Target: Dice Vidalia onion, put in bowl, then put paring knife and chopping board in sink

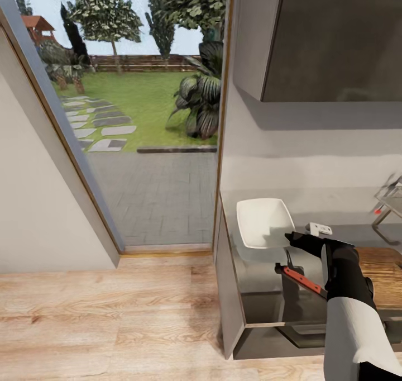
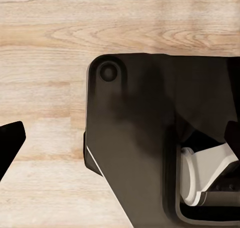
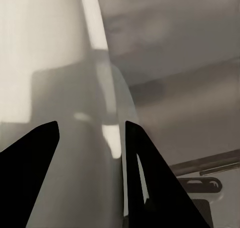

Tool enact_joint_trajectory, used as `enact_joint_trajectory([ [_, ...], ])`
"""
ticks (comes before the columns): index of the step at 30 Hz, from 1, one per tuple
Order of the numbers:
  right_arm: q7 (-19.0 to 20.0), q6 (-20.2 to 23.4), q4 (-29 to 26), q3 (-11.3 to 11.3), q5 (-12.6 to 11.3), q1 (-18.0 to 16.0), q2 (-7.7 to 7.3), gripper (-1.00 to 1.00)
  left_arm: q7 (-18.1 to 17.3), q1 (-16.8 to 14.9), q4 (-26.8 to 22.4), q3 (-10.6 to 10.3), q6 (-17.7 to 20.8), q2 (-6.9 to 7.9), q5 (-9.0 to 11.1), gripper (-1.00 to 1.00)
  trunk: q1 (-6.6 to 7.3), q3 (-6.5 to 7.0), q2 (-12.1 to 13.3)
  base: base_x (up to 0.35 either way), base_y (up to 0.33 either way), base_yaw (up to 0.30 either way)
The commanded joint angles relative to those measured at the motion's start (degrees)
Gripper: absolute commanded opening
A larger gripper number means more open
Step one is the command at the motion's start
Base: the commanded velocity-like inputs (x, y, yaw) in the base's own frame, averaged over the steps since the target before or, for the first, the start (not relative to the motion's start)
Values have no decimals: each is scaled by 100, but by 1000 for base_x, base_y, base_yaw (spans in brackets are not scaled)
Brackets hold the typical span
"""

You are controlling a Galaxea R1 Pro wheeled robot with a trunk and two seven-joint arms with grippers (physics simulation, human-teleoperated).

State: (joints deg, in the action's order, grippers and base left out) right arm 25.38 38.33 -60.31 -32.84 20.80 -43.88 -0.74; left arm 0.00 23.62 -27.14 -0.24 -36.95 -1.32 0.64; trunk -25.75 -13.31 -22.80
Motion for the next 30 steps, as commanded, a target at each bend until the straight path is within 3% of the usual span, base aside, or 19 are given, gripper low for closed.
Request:
enact_joint_trajectory([
  [1,54,17,-7,-12,47,-6,3,-100,0,2,-8,-2,-5,0,8,100,-3,-13,-11,0,0,0],
  [24,54,17,-7,-14,47,-6,-4,-100,0,2,-2,-2,-5,0,15,100,-3,-82,-11,0,0,0],
  [25,54,17,-7,-13,47,-6,-4,100,0,2,-2,-2,-5,0,14,100,-3,-82,-11,0,0,0],
  [30,55,17,-7,-19,47,-6,-3,100,0,2,-2,-1,-5,0,15,100,-3,-82,-11,0,0,0],
])
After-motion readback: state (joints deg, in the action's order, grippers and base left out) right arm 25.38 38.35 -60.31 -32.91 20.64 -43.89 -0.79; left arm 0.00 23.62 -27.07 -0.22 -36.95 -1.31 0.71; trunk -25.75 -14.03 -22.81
